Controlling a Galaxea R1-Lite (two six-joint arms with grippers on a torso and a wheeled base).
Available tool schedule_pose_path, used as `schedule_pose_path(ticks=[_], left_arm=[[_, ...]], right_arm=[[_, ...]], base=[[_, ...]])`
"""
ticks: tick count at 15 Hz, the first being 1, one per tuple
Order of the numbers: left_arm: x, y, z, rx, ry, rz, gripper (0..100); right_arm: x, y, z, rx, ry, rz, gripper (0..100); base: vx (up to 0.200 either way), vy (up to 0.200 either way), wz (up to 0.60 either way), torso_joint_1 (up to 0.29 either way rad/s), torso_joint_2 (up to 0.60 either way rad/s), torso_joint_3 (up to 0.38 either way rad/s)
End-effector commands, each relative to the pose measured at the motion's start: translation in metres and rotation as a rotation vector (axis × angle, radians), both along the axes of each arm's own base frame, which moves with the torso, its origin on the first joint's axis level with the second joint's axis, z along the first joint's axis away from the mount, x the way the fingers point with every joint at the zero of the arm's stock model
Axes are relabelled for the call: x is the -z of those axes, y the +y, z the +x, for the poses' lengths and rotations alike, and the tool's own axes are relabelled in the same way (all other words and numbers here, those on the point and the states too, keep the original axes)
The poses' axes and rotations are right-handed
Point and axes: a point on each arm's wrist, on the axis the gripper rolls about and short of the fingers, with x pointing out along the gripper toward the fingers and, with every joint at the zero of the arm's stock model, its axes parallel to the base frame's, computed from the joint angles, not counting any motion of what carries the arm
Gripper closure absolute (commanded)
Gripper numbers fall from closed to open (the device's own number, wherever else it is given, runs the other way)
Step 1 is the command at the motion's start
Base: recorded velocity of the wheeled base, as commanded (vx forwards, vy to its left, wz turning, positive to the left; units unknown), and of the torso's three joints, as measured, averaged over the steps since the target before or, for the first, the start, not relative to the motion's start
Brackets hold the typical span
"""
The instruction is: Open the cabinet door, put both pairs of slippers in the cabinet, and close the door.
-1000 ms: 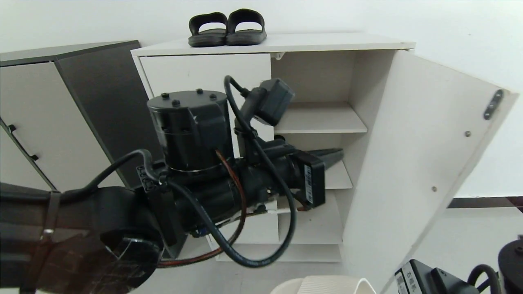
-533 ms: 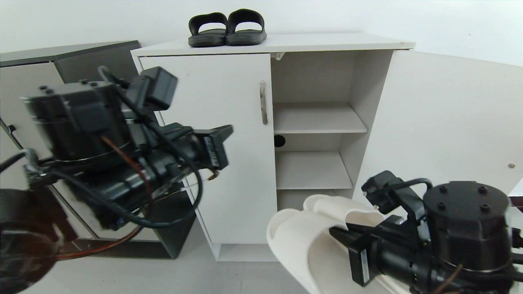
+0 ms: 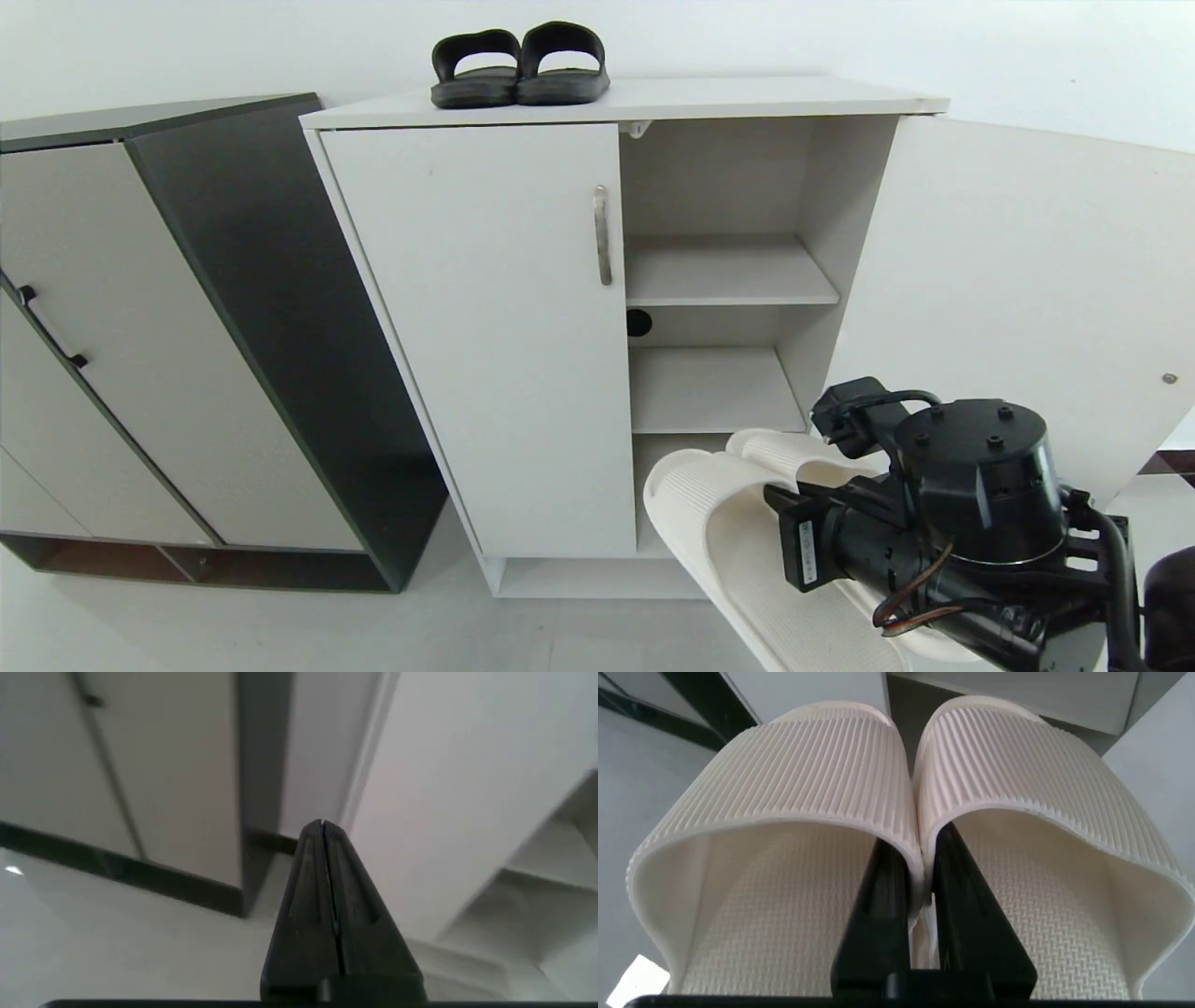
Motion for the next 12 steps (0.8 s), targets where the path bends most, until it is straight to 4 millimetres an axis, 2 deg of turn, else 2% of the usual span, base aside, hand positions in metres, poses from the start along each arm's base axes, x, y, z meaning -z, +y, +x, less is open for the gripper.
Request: schedule_pose_path(ticks=[1,3,6,9,12], left_arm=[[0.109,0.004,-0.053,-0.141,-0.023,0.066,100],[0.109,0.000,-0.049,0.050,-0.088,0.048,100],[0.114,-0.006,-0.049,0.328,-0.042,0.067,100],[0.113,-0.006,-0.049,0.327,-0.044,0.133,100],[0.113,-0.006,-0.049,0.320,-0.051,0.068,100]], right_arm=[[0.003,0.001,0.000,-0.004,0.003,-0.004,100],[0.004,0.000,-0.001,-0.004,0.006,-0.010,100],[0.007,0.001,-0.004,-0.021,0.015,-0.017,100],[0.011,0.004,-0.008,-0.040,0.002,-0.003,100],[0.017,0.008,-0.006,-0.049,0.006,-0.012,100]], base=[[0.000,0.000,0.00,0.000,0.00,0.000],[0.000,0.000,0.00,0.000,0.00,0.000],[0.000,0.000,0.00,0.000,0.00,0.000],[0.000,0.000,0.00,0.000,0.00,0.000],[0.000,0.000,0.00,0.000,0.00,0.000]])
